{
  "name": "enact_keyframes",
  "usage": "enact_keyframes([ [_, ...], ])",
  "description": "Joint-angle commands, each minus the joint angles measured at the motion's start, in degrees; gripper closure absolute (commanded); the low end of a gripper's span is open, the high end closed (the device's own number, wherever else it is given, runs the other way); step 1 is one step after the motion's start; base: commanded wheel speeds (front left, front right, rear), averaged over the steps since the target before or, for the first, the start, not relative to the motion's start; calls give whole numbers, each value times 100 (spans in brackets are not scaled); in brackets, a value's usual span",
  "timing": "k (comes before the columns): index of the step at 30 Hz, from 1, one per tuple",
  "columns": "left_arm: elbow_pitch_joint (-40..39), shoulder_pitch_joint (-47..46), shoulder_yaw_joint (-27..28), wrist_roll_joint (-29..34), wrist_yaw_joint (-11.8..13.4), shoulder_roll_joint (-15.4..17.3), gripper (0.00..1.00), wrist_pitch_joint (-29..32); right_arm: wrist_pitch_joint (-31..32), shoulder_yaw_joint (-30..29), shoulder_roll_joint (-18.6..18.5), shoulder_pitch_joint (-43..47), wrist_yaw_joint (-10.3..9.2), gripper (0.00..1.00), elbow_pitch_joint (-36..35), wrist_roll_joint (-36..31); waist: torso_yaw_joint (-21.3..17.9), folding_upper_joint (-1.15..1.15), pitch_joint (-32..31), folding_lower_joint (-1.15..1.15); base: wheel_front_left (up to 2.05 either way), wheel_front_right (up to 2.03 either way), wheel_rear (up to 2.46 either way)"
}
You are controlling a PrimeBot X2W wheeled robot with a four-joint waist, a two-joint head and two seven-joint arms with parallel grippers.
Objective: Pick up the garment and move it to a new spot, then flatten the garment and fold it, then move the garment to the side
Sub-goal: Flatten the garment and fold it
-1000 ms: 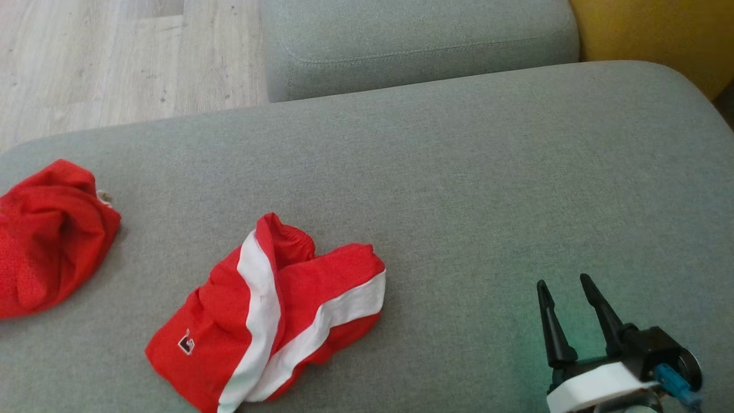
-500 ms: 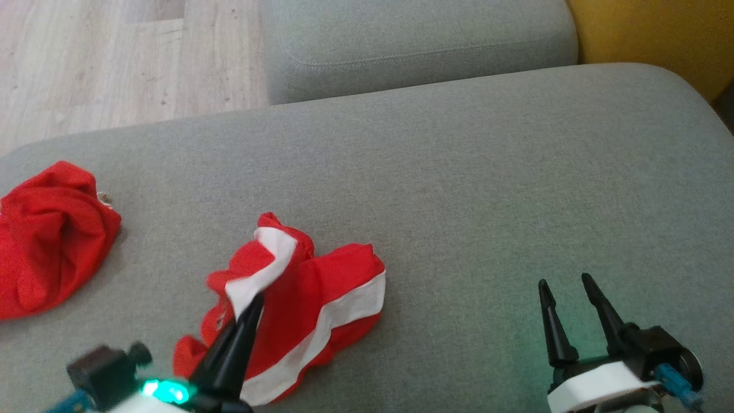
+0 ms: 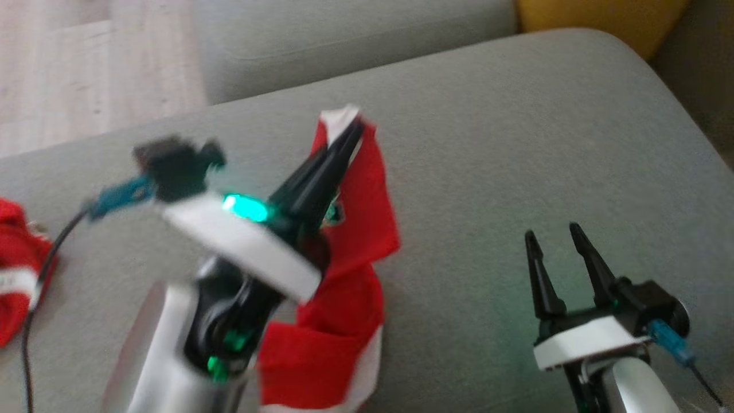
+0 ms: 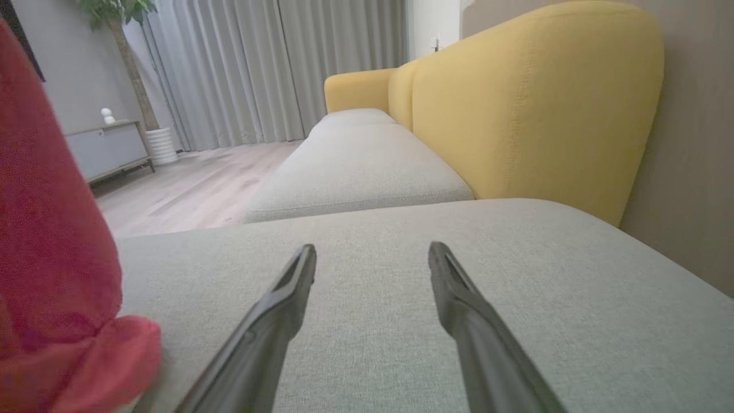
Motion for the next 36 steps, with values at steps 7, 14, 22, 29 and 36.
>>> enact_keyframes([
  [7, 1312, -1609, -170, 356, 363, -264, 100, -378, -63, 346, 80, -552, 44, 0, -224, 183, -890, 0, 302, -1, 0, 0, 0],
  [14, 2825, -2541, -745, 228, 558, -301, 100, -1628, -63, 417, 104, -645, 44, 0, -235, 338, -1400, 0, 539, -1, 0, 0, 0],
  [22, 3949, -3223, -1780, -632, 612, -303, 0, -3009, -63, 406, 106, -698, 44, 0, -242, 432, -1452, 0, 754, -1, 0, 0, 0],
  [29, 3733, -3111, -2086, -1221, 578, -303, 0, -3729, -63, 327, 106, -695, 44, 0, -278, 395, -1259, 0, 765, -1, 0, 0, 0],
  [36, 2746, -1766, -2413, -779, 1066, 366, 0, -4100, -63, 193, 107, -519, 44, 0, -292, 255, -962, 0, 636, -1, 0, 0, 0],
])
